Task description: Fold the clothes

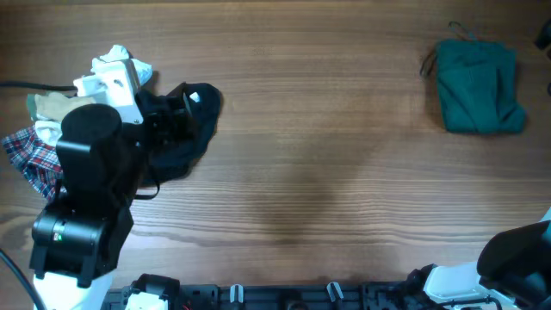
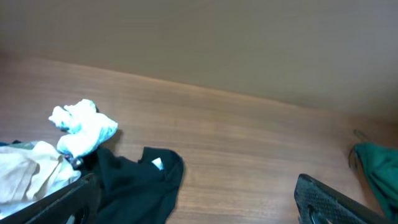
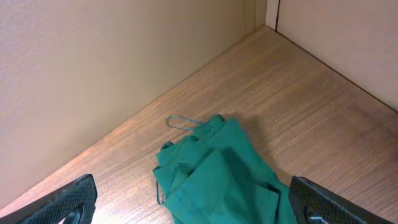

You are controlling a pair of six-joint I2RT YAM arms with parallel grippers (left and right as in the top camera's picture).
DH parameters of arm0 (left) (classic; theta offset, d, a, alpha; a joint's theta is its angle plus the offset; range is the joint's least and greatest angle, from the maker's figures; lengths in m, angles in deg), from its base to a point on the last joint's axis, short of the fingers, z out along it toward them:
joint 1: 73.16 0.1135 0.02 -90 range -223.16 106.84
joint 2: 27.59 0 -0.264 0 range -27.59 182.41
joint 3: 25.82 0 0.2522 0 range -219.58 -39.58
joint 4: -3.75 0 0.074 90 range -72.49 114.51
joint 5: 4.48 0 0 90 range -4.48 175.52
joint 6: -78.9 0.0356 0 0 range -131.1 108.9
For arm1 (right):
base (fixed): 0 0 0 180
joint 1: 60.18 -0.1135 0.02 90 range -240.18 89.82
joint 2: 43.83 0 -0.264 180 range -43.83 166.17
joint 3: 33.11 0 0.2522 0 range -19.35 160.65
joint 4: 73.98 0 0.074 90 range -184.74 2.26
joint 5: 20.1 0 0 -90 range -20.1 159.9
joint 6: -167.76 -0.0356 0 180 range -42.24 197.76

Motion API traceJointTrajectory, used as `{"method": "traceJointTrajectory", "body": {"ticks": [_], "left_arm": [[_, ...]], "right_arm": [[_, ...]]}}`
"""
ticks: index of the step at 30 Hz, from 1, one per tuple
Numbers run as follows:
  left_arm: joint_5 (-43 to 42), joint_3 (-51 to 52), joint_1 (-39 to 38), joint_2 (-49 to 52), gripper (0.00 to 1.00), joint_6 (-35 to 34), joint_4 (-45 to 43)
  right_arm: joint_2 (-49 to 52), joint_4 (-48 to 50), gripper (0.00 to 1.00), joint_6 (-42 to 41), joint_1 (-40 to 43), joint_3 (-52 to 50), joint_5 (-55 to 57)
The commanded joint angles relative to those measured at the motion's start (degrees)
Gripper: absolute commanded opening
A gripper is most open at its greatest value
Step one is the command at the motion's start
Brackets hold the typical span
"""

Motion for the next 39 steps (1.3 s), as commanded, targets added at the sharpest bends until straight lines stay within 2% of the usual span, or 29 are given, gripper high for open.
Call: {"method": "traceJointTrajectory", "body": {"ticks": [1,4,7,14,18,22,25,35,39], "left_arm": [[-0.87,-0.48,0.26,0.20,1.00,1.29,1.33],[-1.53,-0.48,0.26,0.20,1.00,1.31,3.06],[-8.66,-0.48,0.26,0.20,1.00,1.33,5.68],[-6.95,-0.48,0.28,-0.09,1.00,1.57,15.30],[-6.43,0.26,-0.87,-1.16,1.00,1.57,13.86],[-10.05,7.50,1.16,-5.88,1.00,1.60,-1.51],[-15.04,19.45,4.85,-14.03,1.00,1.60,-20.74],[-17.84,48.37,11.80,-38.21,1.00,1.55,-41.27],[-18.95,56.13,13.18,-45.66,1.00,1.53,-43.39]], "right_arm": [[0.31,-0.04,0.99,-0.22,-0.09,0.17,-0.31],[0.31,-0.04,1.00,-0.22,-0.09,0.17,-0.31],[0.31,-0.04,0.99,-0.26,-0.09,0.17,-0.31],[0.31,-0.04,1.00,-0.24,-0.09,0.17,-0.31],[0.31,-0.04,0.99,-0.22,-0.09,0.17,-0.31],[0.31,-0.04,1.00,-0.24,-0.09,0.17,-0.31],[0.31,-0.04,0.99,-0.24,-0.09,0.17,-0.31],[0.31,-0.04,0.99,-0.24,-0.09,0.17,-0.31],[0.31,-0.04,0.99,-0.24,-0.09,0.17,-0.31]]}}
